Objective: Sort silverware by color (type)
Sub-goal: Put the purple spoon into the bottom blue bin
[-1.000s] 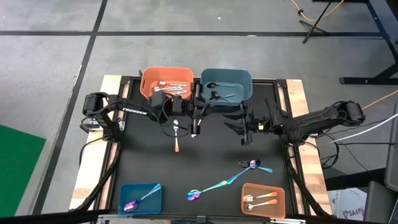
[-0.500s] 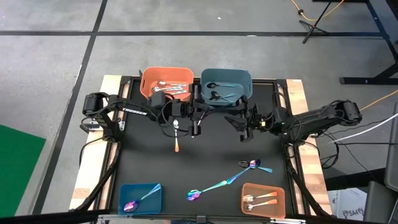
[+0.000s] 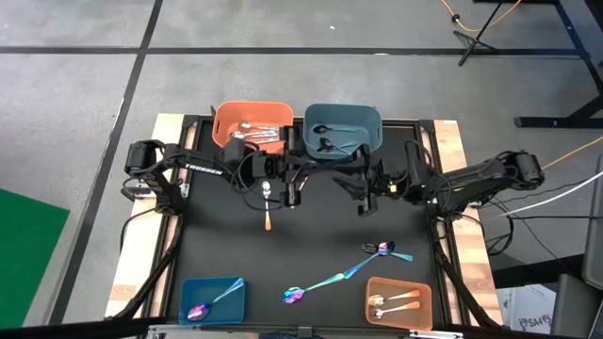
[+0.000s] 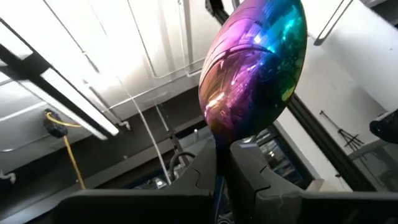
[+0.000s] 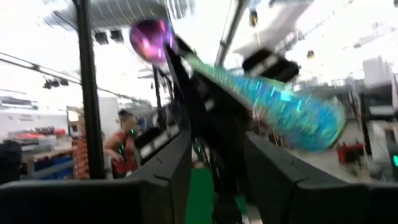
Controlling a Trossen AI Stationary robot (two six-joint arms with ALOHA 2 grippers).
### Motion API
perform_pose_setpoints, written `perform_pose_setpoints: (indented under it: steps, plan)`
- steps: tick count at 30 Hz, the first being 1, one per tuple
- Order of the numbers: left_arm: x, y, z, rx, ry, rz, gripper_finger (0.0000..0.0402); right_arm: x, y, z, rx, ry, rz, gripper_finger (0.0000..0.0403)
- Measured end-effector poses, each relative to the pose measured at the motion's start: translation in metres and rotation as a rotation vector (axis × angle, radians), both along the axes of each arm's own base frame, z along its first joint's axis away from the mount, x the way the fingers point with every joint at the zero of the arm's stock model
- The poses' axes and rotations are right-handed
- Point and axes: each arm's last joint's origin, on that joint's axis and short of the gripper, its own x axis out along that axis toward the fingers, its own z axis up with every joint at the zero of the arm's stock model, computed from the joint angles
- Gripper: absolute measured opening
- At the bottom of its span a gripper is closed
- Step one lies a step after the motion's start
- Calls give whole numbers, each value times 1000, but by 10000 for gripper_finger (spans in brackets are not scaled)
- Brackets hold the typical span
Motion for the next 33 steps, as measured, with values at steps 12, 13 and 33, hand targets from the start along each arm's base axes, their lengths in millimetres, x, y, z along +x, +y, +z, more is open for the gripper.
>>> perform_pose_setpoints:
  steps: [12, 13, 33]
  plan:
    - [-2, -12, 2, 25, -35, -25, 9, 0, 1, 3, -55, -77, 20, 140]
    - [-1, -13, 2, 25, -35, -28, 9, 0, 2, 3, -67, -81, 23, 140]
    - [-1, -14, 1, 22, -24, -38, 9, 9, -1, -18, -47, 169, -95, 140]
